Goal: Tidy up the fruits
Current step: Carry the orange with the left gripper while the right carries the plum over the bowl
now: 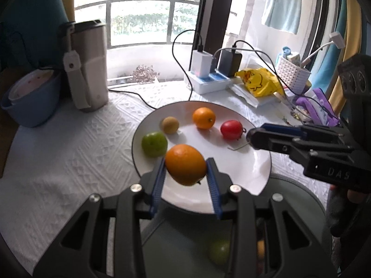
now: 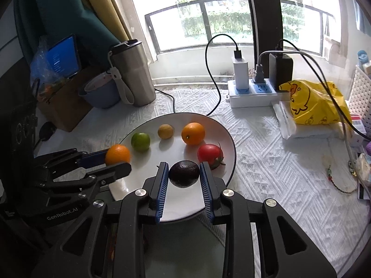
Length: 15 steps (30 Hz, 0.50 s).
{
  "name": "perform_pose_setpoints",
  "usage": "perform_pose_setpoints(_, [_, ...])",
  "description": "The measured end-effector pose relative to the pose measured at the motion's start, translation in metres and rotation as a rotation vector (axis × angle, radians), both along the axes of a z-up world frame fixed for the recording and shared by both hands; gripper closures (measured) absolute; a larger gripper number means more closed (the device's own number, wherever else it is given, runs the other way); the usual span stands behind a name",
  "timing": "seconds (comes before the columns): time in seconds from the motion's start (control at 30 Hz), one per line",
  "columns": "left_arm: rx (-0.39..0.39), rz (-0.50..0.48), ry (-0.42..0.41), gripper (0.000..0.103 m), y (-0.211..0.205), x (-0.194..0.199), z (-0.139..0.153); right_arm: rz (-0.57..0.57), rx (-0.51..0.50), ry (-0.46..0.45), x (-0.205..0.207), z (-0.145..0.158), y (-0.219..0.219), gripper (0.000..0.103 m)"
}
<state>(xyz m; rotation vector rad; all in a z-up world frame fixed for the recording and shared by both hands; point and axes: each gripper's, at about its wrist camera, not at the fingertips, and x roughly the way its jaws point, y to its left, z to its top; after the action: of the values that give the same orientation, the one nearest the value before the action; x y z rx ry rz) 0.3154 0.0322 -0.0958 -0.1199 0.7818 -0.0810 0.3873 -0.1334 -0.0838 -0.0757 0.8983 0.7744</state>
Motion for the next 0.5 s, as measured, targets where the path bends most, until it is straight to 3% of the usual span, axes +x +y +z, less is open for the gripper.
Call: perform_pose_setpoints(0.5, [0.009,-0.073,0.042,0.067,0.000,0.038,-0.012,0.010,-0.017,-0.005,0.027,-0.019,0.029,0.073])
